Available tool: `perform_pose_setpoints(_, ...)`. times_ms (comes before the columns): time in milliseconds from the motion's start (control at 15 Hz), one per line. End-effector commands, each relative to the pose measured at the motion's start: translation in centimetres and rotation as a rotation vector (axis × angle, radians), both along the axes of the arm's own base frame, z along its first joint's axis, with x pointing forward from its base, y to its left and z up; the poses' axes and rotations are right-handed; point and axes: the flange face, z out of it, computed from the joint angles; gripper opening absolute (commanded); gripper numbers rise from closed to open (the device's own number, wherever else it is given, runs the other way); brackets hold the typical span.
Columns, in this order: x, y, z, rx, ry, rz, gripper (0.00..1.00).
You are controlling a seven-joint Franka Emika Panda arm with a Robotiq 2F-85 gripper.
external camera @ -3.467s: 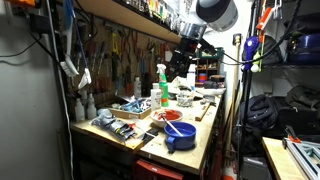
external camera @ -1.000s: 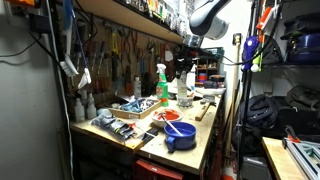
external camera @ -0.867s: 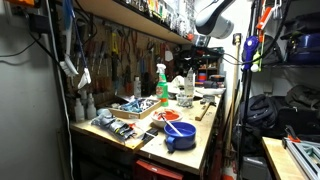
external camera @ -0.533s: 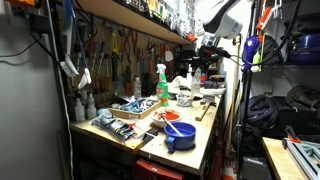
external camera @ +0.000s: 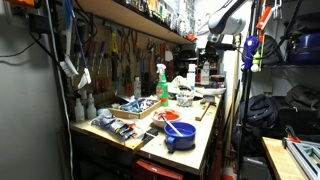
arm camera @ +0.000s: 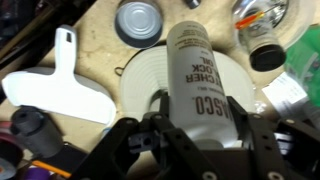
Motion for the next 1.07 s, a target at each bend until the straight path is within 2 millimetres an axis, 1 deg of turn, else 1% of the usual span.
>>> perform_pose_setpoints(0, -1.6, -3.6, -1.2, -0.047, 0.065, -0.154, 0.31)
perform_pose_setpoints(67, -1.5, -3.7, -2.5, -0.045, 0.053, -0.2, 0.31)
perform_pose_setpoints(200, -1.1, -2.9, -4.1, 0.001, 0.007, -0.261, 0.31)
perform_pose_setpoints(400, 0.1, -3.5, -5.8, -0.034, -0.079, -0.341, 0.31)
perform_pose_setpoints(533, 0.3, -4.5, -6.5, -0.08, -0.094, -0.371, 0.31)
perform_pose_setpoints(600, 0.0, -5.0, -6.8, -0.1, -0.072, -0.38, 0.31)
perform_pose_setpoints(667, -0.4, -5.1, -7.0, -0.1, -0.038, -0.379, 0.31)
perform_pose_setpoints(733, -0.5, -4.8, -7.3, -0.097, -0.018, -0.373, 0.31)
perform_pose_setpoints(1000, 0.3, -3.5, -7.6, -0.089, -0.029, -0.343, 0.31)
